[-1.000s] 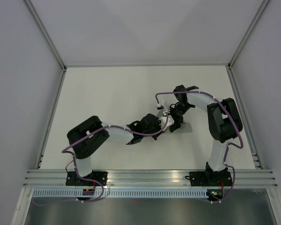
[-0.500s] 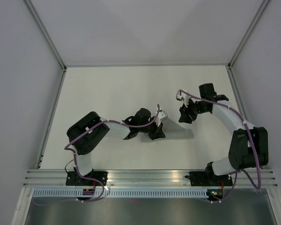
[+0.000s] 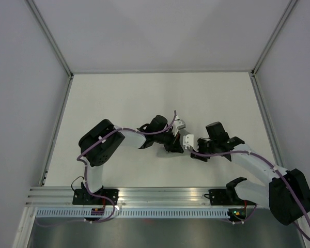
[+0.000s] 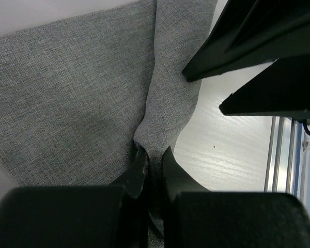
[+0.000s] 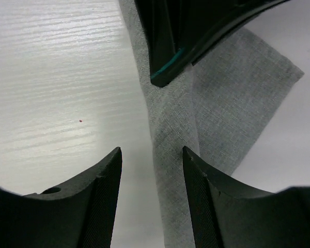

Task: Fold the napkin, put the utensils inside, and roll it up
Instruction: Roll the napkin with the utensil

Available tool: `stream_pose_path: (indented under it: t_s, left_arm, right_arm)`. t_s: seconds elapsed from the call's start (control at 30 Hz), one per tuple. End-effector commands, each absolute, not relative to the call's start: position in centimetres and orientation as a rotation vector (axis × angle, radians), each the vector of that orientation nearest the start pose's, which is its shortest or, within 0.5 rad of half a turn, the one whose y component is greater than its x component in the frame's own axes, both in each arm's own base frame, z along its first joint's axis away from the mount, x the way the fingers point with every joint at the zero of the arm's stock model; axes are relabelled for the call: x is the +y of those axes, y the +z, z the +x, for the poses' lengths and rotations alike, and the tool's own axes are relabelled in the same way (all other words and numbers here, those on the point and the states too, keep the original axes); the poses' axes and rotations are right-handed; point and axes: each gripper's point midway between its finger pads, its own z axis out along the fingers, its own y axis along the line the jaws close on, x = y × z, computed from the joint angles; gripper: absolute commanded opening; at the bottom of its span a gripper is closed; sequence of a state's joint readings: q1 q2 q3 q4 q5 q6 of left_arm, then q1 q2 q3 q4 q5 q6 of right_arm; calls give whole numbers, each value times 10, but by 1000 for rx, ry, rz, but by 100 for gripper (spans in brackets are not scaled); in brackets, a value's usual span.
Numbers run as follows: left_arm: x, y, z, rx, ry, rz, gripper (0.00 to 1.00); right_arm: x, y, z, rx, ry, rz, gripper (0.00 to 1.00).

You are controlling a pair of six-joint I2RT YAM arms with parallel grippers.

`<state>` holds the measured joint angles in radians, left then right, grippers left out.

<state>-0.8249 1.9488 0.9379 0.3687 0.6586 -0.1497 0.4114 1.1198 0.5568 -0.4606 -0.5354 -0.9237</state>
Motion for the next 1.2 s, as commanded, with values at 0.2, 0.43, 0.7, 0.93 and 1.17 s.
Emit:
stream_pose_path:
  t_s: [0.2, 0.43, 0.7, 0.93, 1.17]
  left_arm:
    - [-356, -45, 171, 2465, -1184, 1152, 2]
    - [-358, -43, 173, 2458, -1189, 1162, 3]
    - [-359, -32, 176, 2423, -1204, 1167, 19]
    - [-362, -17, 183, 2370, -1216, 1162, 46]
    - [-365, 10, 199, 2264, -1212, 1102, 60]
  right_arm:
    - [167, 38, 222, 1722, 325, -1705, 56]
    - [162, 22, 223, 1737, 267, -1739, 53]
    - [157, 11, 222, 1786, 256, -1776, 42]
    - [154, 7, 219, 1844, 276, -1825, 15]
    - [153, -2, 209, 1926, 361, -1886, 9]
